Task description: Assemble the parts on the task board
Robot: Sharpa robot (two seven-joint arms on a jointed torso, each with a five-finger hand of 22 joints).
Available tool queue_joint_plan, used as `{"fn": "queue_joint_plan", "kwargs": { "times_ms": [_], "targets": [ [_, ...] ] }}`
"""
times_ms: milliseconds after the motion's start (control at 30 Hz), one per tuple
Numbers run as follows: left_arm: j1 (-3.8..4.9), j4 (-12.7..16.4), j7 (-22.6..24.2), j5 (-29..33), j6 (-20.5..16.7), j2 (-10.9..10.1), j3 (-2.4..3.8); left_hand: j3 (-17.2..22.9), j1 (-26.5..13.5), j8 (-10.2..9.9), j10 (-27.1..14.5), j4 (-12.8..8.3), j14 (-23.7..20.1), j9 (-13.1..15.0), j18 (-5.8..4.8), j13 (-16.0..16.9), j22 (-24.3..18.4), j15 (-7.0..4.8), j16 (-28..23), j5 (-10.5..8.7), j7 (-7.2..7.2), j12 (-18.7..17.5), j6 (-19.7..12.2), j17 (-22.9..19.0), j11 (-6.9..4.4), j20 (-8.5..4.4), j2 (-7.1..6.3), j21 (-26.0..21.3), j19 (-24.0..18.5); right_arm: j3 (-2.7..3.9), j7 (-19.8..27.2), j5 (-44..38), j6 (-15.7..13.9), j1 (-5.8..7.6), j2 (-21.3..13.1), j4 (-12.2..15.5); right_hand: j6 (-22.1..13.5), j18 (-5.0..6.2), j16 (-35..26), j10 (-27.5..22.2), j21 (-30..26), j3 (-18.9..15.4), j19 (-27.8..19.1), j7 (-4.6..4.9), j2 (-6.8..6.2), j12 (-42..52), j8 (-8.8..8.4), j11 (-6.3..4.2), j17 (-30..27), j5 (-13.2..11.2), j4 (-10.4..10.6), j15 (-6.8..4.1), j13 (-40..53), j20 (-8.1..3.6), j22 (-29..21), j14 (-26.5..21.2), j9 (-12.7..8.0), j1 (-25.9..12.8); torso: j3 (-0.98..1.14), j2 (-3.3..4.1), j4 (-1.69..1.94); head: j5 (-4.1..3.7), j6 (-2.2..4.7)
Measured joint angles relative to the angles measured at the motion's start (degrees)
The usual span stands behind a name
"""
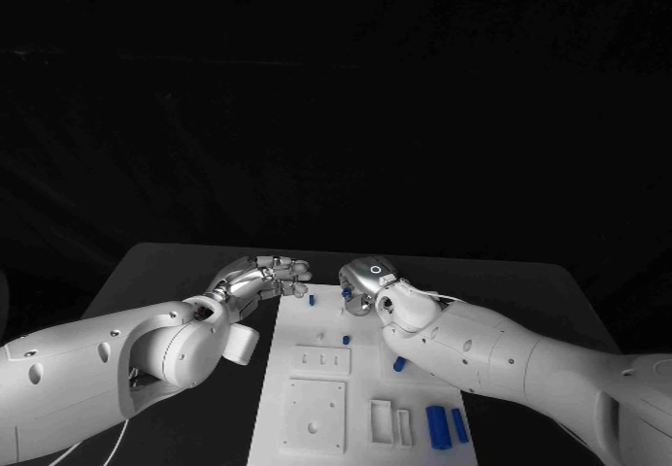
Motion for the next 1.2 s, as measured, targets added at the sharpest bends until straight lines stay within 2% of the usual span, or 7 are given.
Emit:
{"fn": "queue_joint_plan", "kwargs": {
  "times_ms": [400,967,1033,1067,1133,1200],
  "targets": [
    [0.05,-0.1,0.0,0.0,0.0,0.0,0.0,0.1,0.0,0.0,0.0,-0.1,0.0,0.0,0.0,0.0,0.0,0.0,0.0,0.0,0.0,0.0,0.0,0.0,0.0,0.0,0.0,0.0,0.0,-0.02,0.1,0.0,0.4,-0.12,0.2,0.0,0.0,0.0,0.0,0.0,0.2,0.0,0.0,0.01,0.15,-0.1,-0.07,0.0,-0.1,0.0,0.0,0.0,0.1,0.02,0.0,0.0,0.0,0.2,-0.03,0.01,0.01,0.23,-0.24],
    [0.11,-0.2,0.0,0.0,0.0,0.0,0.0,0.1,0.0,0.0,0.0,-0.1,0.0,0.0,0.0,0.0,0.0,0.0,0.0,0.0,0.0,0.0,0.0,0.0,0.0,0.0,0.0,0.0,0.0,-0.03,0.2,0.1,0.7,-0.1,0.2,0.0,0.1,0.0,0.0,0.0,0.4,-0.2,-0.1,0.08,0.12,-0.3,-0.35,0.0,-0.5,0.2,-0.2,-0.01,0.5,0.1,0.0,0.0,0.1,0.2,-0.1,0.04,-0.02,0.42,-0.03],
    [0.12,-0.2,0.0,0.0,0.0,-0.1,0.0,0.2,0.0,0.0,0.0,-0.2,0.0,0.0,0.0,0.0,0.0,0.0,0.0,0.0,0.0,0.0,0.0,0.0,0.0,0.0,0.0,0.0,0.0,-0.03,0.2,0.3,0.7,-0.11,0.3,0.0,0.0,0.0,0.0,0.0,0.4,-0.8,-0.3,0.25,-0.56,-0.7,-0.52,0.0,-0.7,0.3,-0.1,-0.01,0.9,0.1,0.0,0.0,0.1,0.0,-0.1,0.05,-0.03,0.42,0.02],
    [0.13,-0.2,0.0,0.0,0.0,-0.1,0.0,0.1,0.0,0.0,0.0,-0.2,0.0,0.0,-0.01,0.0,0.0,0.0,0.0,0.0,0.0,0.0,0.0,0.0,0.0,0.0,0.0,0.0,0.0,-0.04,0.2,0.4,0.7,-0.11,0.3,-0.1,-0.4,0.01,0.0,-0.1,0.4,-1.2,-0.4,0.62,-0.94,-1.0,-0.84,0.07,-0.8,0.5,0.0,-0.01,1.0,0.2,0.0,0.0,0.1,-0.3,-0.1,0.06,-0.04,0.42,0.04],
    [0.14,-0.3,0.0,0.0,0.0,-0.1,0.0,0.1,0.0,0.0,0.0,-0.1,0.0,0.0,-0.01,0.0,0.0,0.0,0.0,0.0,0.0,0.0,0.0,0.0,0.0,0.0,0.0,0.0,0.0,-0.07,0.3,0.8,0.6,-0.15,0.3,-0.3,-2.2,0.01,0.2,-1.6,0.4,-2.6,-0.9,1.14,-2.36,-2.0,-1.77,1.56,-0.9,0.7,0.2,-0.04,0.5,0.14,0.0,-1.0,0.0,-1.2,-0.1,0.07,-0.05,0.42,0.06],
    [0.15,-0.3,0.0,0.0,0.0,-0.1,0.0,0.1,0.0,0.0,0.0,-0.1,0.0,0.0,-0.01,0.0,0.0,0.0,0.0,0.0,0.0,0.0,0.0,0.0,0.0,0.0,0.0,0.0,0.0,-0.12,0.5,1.3,0.5,-0.24,0.4,-0.5,-4.2,0.01,0.4,-3.8,0.7,-4.2,-0.9,1.91,-3.47,-2.2,-2.78,2.07,-1.1,0.4,0.2,0.27,-0.1,0.41,0.0,-1.5,-0.7,-2.0,-0.1,0.08,-0.07,0.42,0.1]
  ]
}}
